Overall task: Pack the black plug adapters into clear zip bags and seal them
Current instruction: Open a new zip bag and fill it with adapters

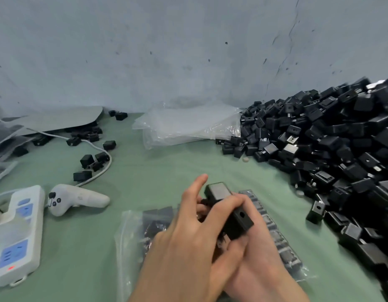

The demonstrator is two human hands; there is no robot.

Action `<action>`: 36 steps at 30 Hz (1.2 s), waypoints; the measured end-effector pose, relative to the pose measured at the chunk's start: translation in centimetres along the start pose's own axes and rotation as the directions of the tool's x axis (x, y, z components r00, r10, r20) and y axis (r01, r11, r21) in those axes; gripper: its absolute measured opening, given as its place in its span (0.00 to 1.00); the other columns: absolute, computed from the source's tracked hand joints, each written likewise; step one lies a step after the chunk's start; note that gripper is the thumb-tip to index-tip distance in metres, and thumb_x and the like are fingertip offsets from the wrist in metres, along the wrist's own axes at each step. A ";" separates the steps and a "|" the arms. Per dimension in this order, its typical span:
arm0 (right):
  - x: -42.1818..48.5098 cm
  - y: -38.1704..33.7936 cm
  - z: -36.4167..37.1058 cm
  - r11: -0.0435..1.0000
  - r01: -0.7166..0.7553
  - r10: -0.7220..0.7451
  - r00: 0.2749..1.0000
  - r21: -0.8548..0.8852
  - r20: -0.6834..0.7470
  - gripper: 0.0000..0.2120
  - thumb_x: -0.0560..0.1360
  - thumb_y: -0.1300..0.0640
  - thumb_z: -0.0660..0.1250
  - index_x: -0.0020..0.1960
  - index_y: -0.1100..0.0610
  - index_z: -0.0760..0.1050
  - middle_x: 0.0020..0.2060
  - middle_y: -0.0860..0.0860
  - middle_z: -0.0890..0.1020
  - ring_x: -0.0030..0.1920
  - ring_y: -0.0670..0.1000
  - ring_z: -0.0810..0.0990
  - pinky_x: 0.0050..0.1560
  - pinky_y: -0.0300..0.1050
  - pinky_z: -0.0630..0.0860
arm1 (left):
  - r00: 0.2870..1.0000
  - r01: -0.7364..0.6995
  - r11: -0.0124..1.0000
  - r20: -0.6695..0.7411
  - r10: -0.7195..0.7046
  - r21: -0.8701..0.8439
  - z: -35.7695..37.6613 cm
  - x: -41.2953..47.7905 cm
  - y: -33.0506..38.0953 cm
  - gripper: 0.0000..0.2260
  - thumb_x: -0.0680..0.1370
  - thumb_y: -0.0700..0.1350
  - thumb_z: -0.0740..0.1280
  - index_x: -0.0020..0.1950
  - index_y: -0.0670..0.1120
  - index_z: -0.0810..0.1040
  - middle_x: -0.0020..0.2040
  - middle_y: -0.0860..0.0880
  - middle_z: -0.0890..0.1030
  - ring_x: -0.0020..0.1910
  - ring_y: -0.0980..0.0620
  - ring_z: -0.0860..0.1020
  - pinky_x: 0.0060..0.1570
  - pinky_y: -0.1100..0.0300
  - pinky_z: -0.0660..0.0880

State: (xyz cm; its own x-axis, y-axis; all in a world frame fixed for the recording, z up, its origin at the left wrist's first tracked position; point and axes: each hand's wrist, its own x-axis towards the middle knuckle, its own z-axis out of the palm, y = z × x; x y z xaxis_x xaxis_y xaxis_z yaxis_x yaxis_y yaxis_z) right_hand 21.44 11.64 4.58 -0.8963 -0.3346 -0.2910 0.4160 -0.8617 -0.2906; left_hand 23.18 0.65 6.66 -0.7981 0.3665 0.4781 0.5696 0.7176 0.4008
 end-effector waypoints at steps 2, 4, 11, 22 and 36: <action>-0.2 -0.4 0.1 1.000 0.023 -0.023 1.000 0.020 -0.018 0.17 0.69 0.45 0.66 0.39 0.59 0.84 0.38 0.58 0.84 0.35 0.57 0.84 0.38 0.47 0.81 | 1.000 -0.003 0.999 0.003 0.003 -0.042 0.1 0.0 0.3 0.25 0.68 0.63 0.65 0.65 0.69 0.67 0.75 0.56 0.67 0.50 0.64 0.80 0.31 0.64 0.79; -0.1 -0.8 0.2 0.993 0.092 -0.089 0.995 0.071 -0.052 0.13 0.71 0.47 0.67 0.40 0.55 0.84 0.41 0.57 0.84 0.37 0.57 0.84 0.40 0.48 0.80 | 0.999 -0.011 0.998 -0.035 0.009 -0.059 0.2 0.1 0.7 0.26 0.68 0.62 0.65 0.65 0.69 0.68 0.74 0.58 0.69 0.52 0.66 0.78 0.33 0.67 0.78; -0.4 -2.1 -0.1 0.949 0.263 -0.245 0.962 0.172 -0.120 0.12 0.73 0.46 0.70 0.41 0.54 0.82 0.50 0.58 0.84 0.44 0.58 0.85 0.39 0.51 0.83 | 0.846 0.233 0.878 -0.357 -0.395 -0.419 -1.4 -2.5 -1.3 0.23 0.65 0.63 0.67 0.60 0.68 0.73 0.51 0.68 0.80 0.41 0.65 0.81 0.37 0.76 0.74; -0.6 -1.7 0.6 0.968 0.250 -0.249 0.967 0.024 -0.049 0.09 0.72 0.45 0.71 0.40 0.50 0.78 0.50 0.50 0.81 0.27 0.43 0.71 0.19 0.34 0.64 | 0.630 0.644 0.542 -0.027 -0.776 -0.539 -5.2 -9.3 -10.7 0.15 0.65 0.52 0.75 0.49 0.59 0.76 0.43 0.45 0.82 0.26 0.50 0.76 0.29 0.62 0.76; -0.1 -1.3 0.8 0.942 0.327 -0.333 0.939 -0.078 -0.081 0.09 0.74 0.44 0.70 0.44 0.48 0.77 0.51 0.50 0.82 0.29 0.43 0.72 0.21 0.35 0.66 | 0.576 0.619 0.298 0.161 -0.802 -0.727 -4.0 -9.8 -11.8 0.10 0.78 0.30 0.65 0.53 0.44 0.78 0.51 0.47 0.84 0.40 0.50 0.84 0.43 0.57 0.83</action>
State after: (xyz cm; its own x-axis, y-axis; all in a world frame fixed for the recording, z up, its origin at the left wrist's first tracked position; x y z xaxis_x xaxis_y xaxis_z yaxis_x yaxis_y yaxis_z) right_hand 20.91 12.47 5.73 -0.9681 0.0037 -0.2505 0.1104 -0.8913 -0.4398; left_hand 25.06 -13.82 0.35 -0.9477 -0.2689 -0.1720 -0.1815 0.0108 0.9833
